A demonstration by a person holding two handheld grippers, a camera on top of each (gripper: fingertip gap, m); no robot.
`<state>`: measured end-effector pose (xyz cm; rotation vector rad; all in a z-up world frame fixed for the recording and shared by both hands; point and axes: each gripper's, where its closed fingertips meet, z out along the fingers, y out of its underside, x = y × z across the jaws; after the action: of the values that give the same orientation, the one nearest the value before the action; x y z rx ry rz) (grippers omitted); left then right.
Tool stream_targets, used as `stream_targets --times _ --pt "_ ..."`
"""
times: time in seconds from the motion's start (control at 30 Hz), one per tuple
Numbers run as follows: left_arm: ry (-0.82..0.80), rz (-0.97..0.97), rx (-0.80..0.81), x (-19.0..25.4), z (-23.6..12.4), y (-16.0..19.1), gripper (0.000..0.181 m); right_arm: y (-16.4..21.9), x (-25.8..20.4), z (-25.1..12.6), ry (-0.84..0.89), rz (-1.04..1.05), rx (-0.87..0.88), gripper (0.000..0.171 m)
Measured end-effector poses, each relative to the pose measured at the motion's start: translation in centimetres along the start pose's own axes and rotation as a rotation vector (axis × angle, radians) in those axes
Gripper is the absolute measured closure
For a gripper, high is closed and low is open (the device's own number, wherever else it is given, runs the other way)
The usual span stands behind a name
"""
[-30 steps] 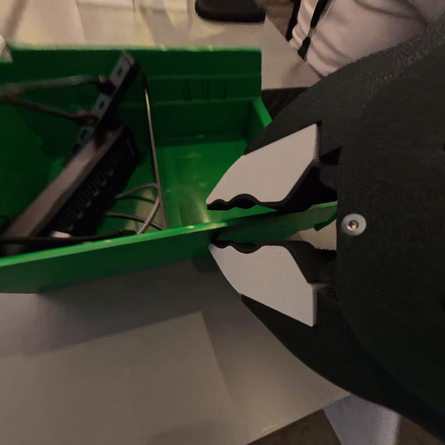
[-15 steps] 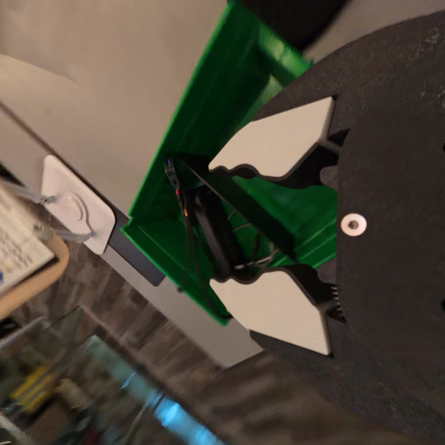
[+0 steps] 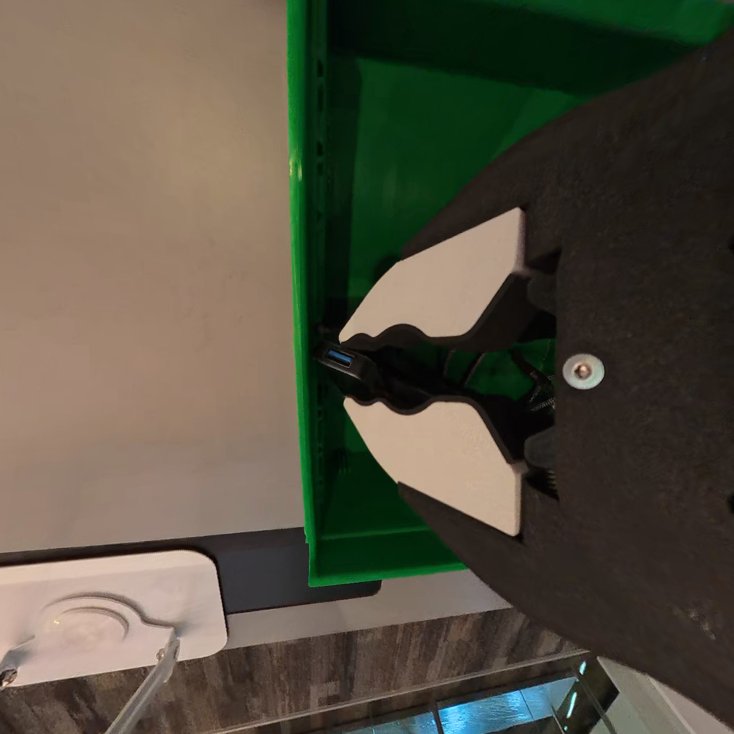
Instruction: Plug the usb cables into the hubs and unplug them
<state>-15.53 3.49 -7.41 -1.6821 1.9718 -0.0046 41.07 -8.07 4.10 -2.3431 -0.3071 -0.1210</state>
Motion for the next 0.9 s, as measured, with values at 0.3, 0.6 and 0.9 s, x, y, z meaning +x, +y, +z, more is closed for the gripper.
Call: stream_targets --times 0.3,0.6,0.9 --pt "-0.213 -0.454 0.351 -9.9 -11.6 -5.0 0.170 -2.7 -7.3 2.7 -0.173 -0.135 0.144 0.143" --pt "-0.144 -0.634 0.888 -11.1 -25.3 -24.5 0.170 -15.9 -22.5 -1.0 -0.246 -0.441 0.785 0.120" --pt "0.095 -0.723 1.069 -6.9 -20.5 -34.8 0.170 -22.1 -23.9 -5.6 -0.065 -0.571 1.006 0.116"
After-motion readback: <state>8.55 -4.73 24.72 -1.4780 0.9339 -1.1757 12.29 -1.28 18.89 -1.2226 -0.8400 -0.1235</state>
